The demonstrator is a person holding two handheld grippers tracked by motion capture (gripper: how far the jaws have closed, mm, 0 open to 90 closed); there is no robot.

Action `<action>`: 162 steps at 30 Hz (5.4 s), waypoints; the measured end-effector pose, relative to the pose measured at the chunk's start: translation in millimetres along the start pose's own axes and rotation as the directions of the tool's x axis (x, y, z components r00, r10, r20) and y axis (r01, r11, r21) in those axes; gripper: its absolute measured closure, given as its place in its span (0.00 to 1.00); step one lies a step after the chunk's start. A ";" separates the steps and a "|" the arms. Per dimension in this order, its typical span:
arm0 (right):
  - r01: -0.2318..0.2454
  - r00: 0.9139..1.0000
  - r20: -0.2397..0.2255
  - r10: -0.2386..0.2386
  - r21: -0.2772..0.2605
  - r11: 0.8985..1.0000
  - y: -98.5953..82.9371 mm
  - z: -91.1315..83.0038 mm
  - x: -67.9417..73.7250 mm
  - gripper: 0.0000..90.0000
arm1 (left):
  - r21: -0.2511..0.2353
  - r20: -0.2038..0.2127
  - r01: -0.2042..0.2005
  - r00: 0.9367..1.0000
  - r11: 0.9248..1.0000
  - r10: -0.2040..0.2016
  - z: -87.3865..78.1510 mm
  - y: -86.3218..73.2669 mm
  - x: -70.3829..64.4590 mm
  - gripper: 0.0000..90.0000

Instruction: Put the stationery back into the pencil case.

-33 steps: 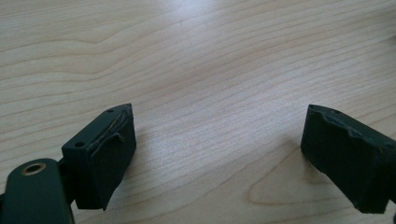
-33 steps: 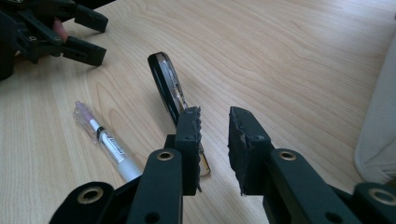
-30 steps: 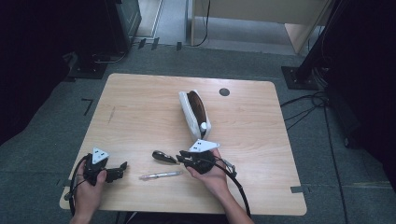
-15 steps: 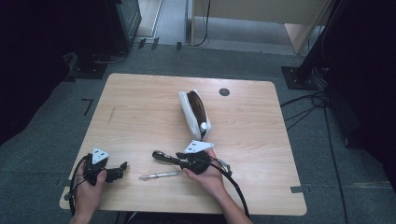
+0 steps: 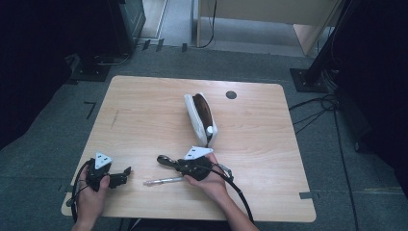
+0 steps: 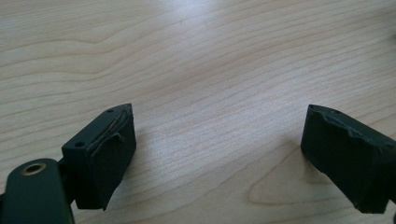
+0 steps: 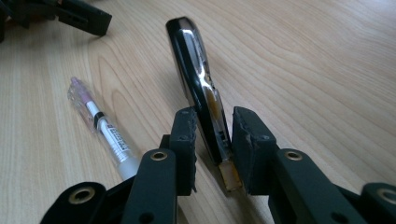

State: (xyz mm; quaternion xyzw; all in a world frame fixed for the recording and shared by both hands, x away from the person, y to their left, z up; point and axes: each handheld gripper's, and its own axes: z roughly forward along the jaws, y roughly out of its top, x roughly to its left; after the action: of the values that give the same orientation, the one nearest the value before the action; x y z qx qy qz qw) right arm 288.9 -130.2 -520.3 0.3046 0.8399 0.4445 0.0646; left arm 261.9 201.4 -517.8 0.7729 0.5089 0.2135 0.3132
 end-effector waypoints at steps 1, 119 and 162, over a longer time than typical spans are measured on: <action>0.005 1.000 0.002 -0.005 0.002 1.000 0.2 0.5 0.5 0.79 | -0.001 0.000 0.000 1.000 1.000 0.000 0.1 0.0 0.0 0.12; -0.124 0.895 0.404 0.191 -0.186 0.975 114.8 -69.2 -105.7 0.89 | -0.002 0.003 0.001 1.000 1.000 -0.001 0.3 0.0 -0.4 0.12; 0.005 0.994 0.110 0.017 -0.193 0.981 48.1 -88.8 -18.7 0.85 | -0.003 0.003 0.000 1.000 1.000 0.000 0.3 0.0 -0.5 0.12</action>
State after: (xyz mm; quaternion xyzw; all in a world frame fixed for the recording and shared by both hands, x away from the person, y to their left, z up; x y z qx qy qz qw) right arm 292.1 -183.5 -432.5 0.3237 0.7872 0.5061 0.1392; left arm 261.9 200.9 -518.0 0.7727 0.5083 0.2128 0.3151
